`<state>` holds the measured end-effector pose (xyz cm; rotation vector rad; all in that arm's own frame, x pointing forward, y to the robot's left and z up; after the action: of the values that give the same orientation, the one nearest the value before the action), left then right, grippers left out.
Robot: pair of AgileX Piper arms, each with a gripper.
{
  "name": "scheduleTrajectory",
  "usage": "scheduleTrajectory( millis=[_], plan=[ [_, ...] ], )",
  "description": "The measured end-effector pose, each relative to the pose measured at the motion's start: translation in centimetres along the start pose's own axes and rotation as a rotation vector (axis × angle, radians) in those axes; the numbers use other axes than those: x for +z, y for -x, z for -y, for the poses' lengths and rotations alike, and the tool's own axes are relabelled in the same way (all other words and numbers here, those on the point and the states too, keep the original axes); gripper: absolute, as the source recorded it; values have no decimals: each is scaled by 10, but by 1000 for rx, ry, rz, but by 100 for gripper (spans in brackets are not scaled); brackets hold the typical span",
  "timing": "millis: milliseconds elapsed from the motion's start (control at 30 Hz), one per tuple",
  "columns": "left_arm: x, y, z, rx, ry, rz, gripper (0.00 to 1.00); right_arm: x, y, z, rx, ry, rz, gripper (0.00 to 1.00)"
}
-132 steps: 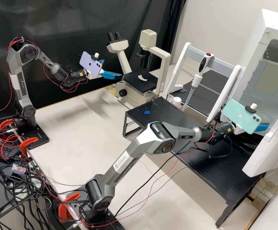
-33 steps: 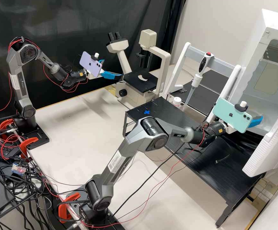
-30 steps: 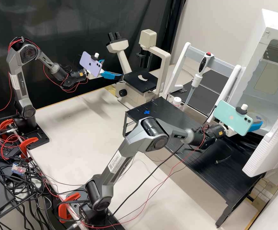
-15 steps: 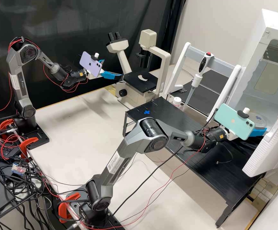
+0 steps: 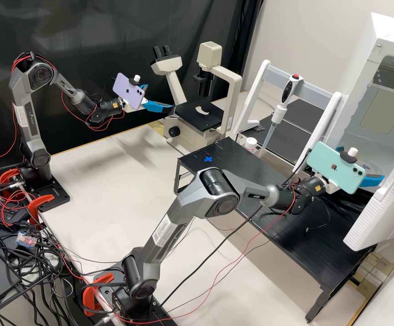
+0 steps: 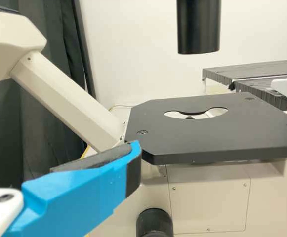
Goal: Move the petri dish to the microscope
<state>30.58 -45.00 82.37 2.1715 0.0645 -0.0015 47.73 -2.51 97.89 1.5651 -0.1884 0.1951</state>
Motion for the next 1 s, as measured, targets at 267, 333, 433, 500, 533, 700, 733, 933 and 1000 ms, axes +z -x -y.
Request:
scheduleTrajectory(
  millis=[267, 333, 433, 500, 533, 700, 733, 933, 1000],
  plan=[
    [0, 0, 0, 0, 0, 0, 100, 11, -12, 6, -37, 20, 50, 100],
    [0, 0, 0, 0, 0, 0, 100, 14, -15, 10, -45, 21, 57, 100],
    [0, 0, 0, 0, 0, 0, 100, 17, -17, 15, -62, 23, 73, 100],
    [0, 0, 0, 0, 0, 0, 100, 19, -18, 17, -69, 29, 78, 100],
    [0, 0, 0, 0, 0, 0, 100, 18, -19, 17, -68, 29, 76, 100],
    [0, 0, 0, 0, 0, 0, 100, 16, -22, 14, -64, 38, 70, 100],
    [0, 0, 0, 0, 0, 0, 100, 18, -23, 15, -66, 38, 74, 100],
    [0, 0, 0, 0, 0, 0, 100, 19, -26, 17, -79, 35, 75, 0],
    [0, 0, 0, 0, 0, 0, 100, 18, -27, 16, -84, 31, 75, 0]
  ],
)
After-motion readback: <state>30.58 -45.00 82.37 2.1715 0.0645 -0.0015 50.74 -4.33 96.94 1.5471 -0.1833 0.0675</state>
